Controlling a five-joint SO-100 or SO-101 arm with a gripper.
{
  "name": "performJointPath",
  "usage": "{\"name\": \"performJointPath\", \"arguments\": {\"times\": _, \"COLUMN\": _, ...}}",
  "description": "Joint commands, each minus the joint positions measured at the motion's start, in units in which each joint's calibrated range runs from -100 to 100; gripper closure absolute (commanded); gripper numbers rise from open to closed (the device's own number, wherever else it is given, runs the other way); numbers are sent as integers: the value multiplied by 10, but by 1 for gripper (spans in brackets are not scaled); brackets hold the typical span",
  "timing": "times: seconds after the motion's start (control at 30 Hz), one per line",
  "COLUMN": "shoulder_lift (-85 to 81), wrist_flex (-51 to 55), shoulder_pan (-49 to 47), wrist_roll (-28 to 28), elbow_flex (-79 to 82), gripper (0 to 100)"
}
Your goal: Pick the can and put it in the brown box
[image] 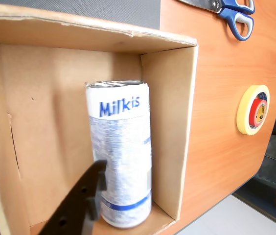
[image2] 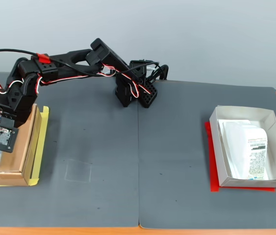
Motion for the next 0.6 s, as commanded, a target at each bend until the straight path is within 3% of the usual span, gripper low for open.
{"name": "performJointPath", "arguments": {"times": 0.0, "shoulder_lift": -55, "wrist_flex": -2, "shoulder_pan": -1, "wrist_roll": -4, "elbow_flex": 3, "gripper": 62}}
{"name": "performJointPath", "arguments": {"times": 0.2, "shoulder_lift": -161, "wrist_flex": -2, "shoulder_pan": -16, "wrist_roll": -7, "elbow_flex": 107, "gripper": 62}}
{"name": "performJointPath", "arguments": {"times": 0.57, "shoulder_lift": -425, "wrist_flex": -2, "shoulder_pan": -17, "wrist_roll": -112, "elbow_flex": 327, "gripper": 62}}
